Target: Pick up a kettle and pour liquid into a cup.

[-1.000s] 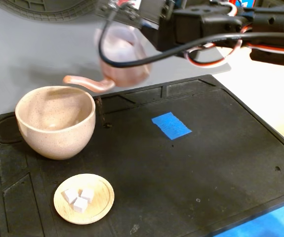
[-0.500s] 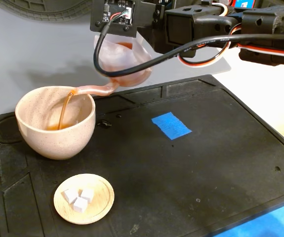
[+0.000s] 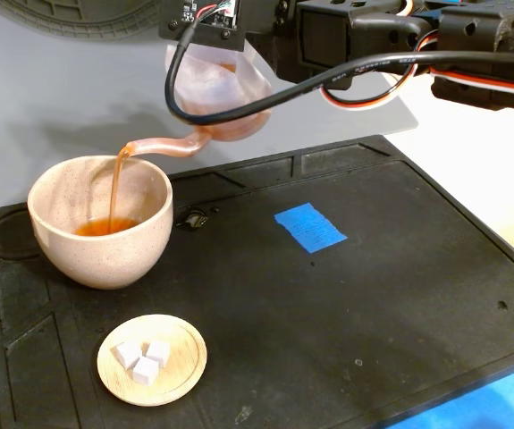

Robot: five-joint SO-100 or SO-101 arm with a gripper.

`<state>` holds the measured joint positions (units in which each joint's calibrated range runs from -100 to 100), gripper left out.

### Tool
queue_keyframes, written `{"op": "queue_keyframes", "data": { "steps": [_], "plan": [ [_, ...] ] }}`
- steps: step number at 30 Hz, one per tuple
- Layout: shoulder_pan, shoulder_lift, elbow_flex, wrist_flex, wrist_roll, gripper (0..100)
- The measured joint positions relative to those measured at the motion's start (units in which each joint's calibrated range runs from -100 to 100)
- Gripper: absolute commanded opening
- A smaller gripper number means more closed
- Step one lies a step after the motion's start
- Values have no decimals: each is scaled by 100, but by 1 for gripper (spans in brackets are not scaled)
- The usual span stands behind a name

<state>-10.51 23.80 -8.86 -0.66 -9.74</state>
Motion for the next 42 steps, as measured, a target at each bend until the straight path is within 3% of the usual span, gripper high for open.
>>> {"op": "queue_keyframes", "data": {
  "steps": [15,21,27,34,38,42],
  "plan": [
    [0,0,0,0,-5,1],
    [68,-9,-10,376,-1084,1],
    [280,0,-10,1138,-1482,1],
    [378,-9,-10,1856,-1524,1],
    [408,-265,536,1777,-1776,1],
    [469,-771,2142,613,-1802,1]
  ]
}}
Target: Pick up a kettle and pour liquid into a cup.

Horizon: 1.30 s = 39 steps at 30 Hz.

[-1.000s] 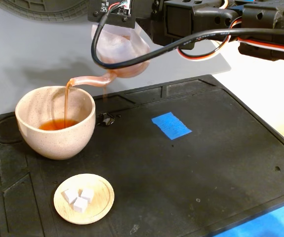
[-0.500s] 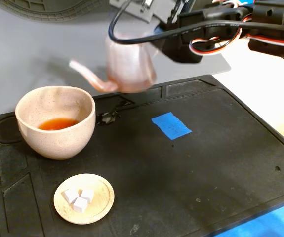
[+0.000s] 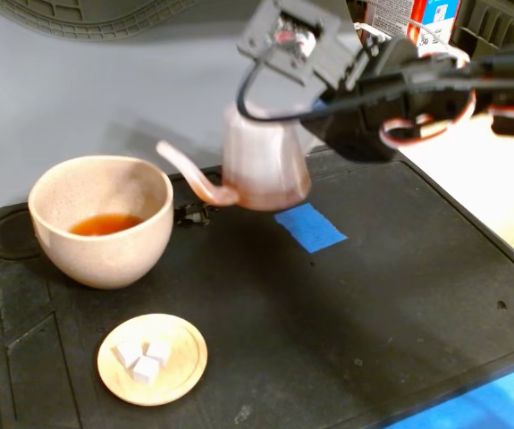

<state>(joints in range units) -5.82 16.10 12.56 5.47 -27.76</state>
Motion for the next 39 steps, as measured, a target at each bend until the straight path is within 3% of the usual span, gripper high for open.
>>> {"op": "queue_keyframes", "data": {
  "steps": [3,8,15,18,21,39],
  "plan": [
    [30,-94,506,-123,0,1],
    [144,-128,1762,-1619,-215,1],
    [385,-128,1782,-1689,-215,1],
    [431,-137,1782,-2223,-189,1],
    [461,-137,1782,-2276,120,1],
    [461,-137,2317,-2293,168,1]
  ]
}}
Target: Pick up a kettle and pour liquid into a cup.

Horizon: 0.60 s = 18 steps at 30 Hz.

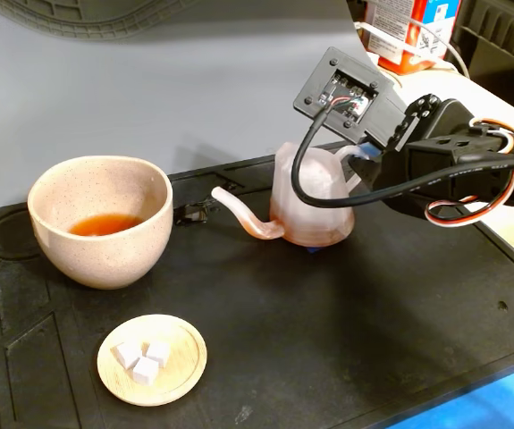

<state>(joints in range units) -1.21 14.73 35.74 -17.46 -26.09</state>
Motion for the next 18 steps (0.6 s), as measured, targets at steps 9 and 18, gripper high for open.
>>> {"op": "queue_keyframes", "data": {
  "steps": [9,18],
  "plan": [
    [38,34,58,-359,0,1],
    [30,26,49,-394,-5,9]
  ]
}}
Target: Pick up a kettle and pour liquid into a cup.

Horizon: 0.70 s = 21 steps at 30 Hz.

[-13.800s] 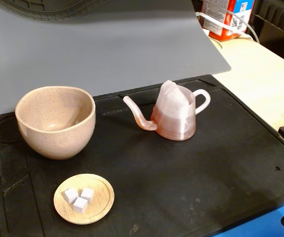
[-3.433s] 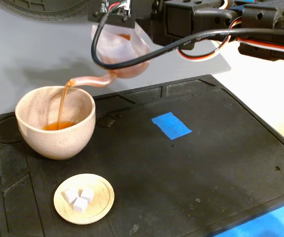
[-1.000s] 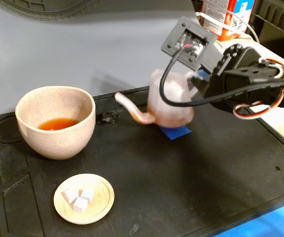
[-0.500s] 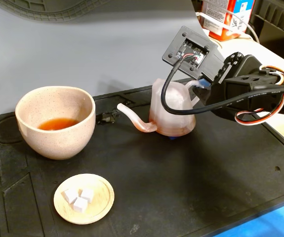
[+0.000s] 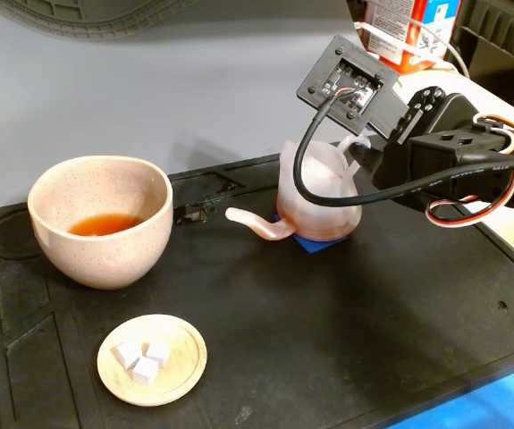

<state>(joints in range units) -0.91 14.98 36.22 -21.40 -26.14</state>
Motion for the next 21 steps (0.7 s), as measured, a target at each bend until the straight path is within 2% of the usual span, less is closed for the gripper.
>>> {"op": "queue_keyframes", "data": {
  "steps": [9,12,21],
  "plan": [
    [8,231,0,-53,0,9],
    [23,420,-10,-61,0,16],
    [23,437,-10,-61,0,17]
  ]
}}
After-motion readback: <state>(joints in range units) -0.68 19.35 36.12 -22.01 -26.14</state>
